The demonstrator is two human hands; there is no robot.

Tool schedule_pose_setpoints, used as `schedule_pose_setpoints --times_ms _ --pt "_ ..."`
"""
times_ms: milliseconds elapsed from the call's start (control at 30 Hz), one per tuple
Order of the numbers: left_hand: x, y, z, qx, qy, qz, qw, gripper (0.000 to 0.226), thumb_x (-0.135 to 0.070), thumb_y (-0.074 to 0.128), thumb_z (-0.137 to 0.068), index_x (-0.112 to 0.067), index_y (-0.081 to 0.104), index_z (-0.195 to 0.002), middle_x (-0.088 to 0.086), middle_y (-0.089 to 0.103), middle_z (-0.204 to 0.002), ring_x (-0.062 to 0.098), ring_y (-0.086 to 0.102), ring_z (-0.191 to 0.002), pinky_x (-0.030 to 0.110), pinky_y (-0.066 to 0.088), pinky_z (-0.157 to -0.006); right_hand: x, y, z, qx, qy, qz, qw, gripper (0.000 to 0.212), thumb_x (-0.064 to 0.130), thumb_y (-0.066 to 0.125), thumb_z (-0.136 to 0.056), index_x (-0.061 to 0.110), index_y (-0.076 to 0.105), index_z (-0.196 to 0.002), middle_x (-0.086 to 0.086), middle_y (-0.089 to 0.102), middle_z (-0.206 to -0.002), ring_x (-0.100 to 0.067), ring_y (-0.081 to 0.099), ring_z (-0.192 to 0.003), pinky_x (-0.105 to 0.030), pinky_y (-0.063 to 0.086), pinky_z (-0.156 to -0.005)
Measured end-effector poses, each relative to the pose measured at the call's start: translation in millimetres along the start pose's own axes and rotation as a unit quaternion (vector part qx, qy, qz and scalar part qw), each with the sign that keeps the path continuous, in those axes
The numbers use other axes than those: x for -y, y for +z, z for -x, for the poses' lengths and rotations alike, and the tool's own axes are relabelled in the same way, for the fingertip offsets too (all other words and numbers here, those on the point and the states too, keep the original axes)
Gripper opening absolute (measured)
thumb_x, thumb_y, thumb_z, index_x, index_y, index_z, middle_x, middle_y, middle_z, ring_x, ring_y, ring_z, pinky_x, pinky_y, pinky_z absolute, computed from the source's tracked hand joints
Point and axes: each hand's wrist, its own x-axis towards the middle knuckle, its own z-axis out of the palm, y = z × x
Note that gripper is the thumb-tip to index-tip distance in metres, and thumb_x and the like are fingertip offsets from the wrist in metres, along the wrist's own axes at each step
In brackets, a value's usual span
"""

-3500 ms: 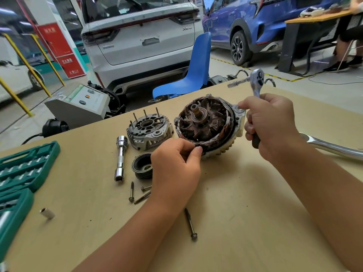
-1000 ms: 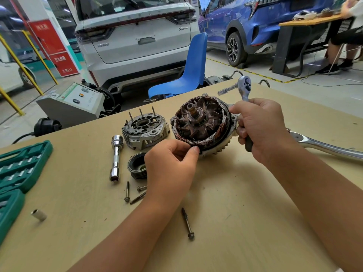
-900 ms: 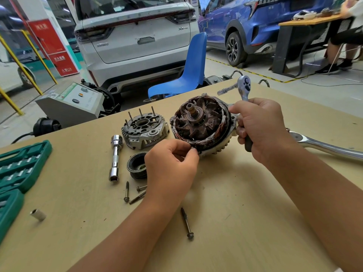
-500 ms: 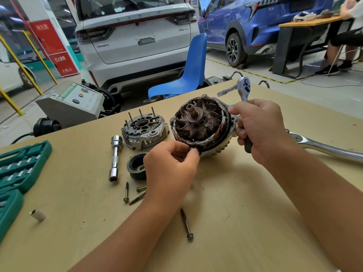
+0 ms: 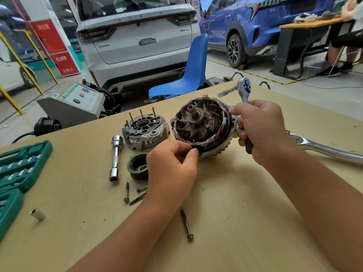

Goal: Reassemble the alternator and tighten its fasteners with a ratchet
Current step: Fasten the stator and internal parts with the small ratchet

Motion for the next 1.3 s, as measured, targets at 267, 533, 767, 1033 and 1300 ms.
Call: schedule_pose_setpoints --times_ms 267,533,767,1033,1300 --pt "-0.1 -0.2 -0.4 -0.010 0.007 -0.016 1.000 0.010 -0.021 0.084 -0.084 -0.023 0.077 -0.077 -0.012 0.067 -0.064 0.004 0.062 -0.058 0.018 0.049 -0.055 12.8 -3.0 5.1 0.030 -0.125 0.004 0.992 0.042 0.042 0.058 -0.101 0.010 0.062 -0.074 -0.003 0.045 -0.046 -0.016 0.036 -0.030 -0.021 0.032 -0.036" --pt "0.2 2.4 0.3 -0.016 -0.008 -0.014 1.000 0.017 -0.032 0.084 -0.083 -0.023 0.076 -0.071 -0.011 0.066 -0.059 0.006 0.063 -0.058 0.018 0.047 -0.052 45.4 -26.0 41.7 0.165 -0.314 0.254 0.900 0.024 0.041 0.062 -0.093 0.026 0.069 -0.076 0.002 0.059 -0.050 -0.010 0.048 -0.038 -0.021 0.035 -0.040" --pt "5.4 -2.9 -2.6 0.023 0.021 -0.006 0.999 0.012 -0.022 0.081 -0.087 -0.021 0.078 -0.075 -0.012 0.067 -0.064 0.006 0.061 -0.061 0.014 0.043 -0.053 69.5 -22.2 67.5 0.205 -0.290 0.371 0.858 0.035 0.058 0.058 -0.086 0.026 0.072 -0.078 0.000 0.055 -0.055 -0.017 0.049 -0.050 -0.039 0.043 -0.050" --pt "8.3 -6.6 -0.5 0.042 0.000 0.003 0.999 0.006 -0.026 0.086 -0.081 -0.025 0.081 -0.085 -0.015 0.071 -0.071 0.001 0.065 -0.065 0.015 0.049 -0.059 76.7 -12.6 68.0 0.225 -0.194 0.509 0.808 0.040 0.064 0.050 -0.082 0.029 0.068 -0.075 0.026 0.058 -0.068 0.000 0.051 -0.057 -0.028 0.036 -0.051" --pt "8.8 -5.4 -2.3 0.042 -0.006 0.009 0.999 0.007 -0.025 0.086 -0.081 -0.021 0.081 -0.083 -0.010 0.072 -0.073 0.005 0.066 -0.066 0.028 0.055 -0.065 82.9 4.4 69.4 0.240 -0.189 0.551 0.777 0.038 0.059 0.058 -0.090 0.025 0.068 -0.076 0.003 0.057 -0.062 -0.016 0.055 -0.057 -0.036 0.046 -0.054"
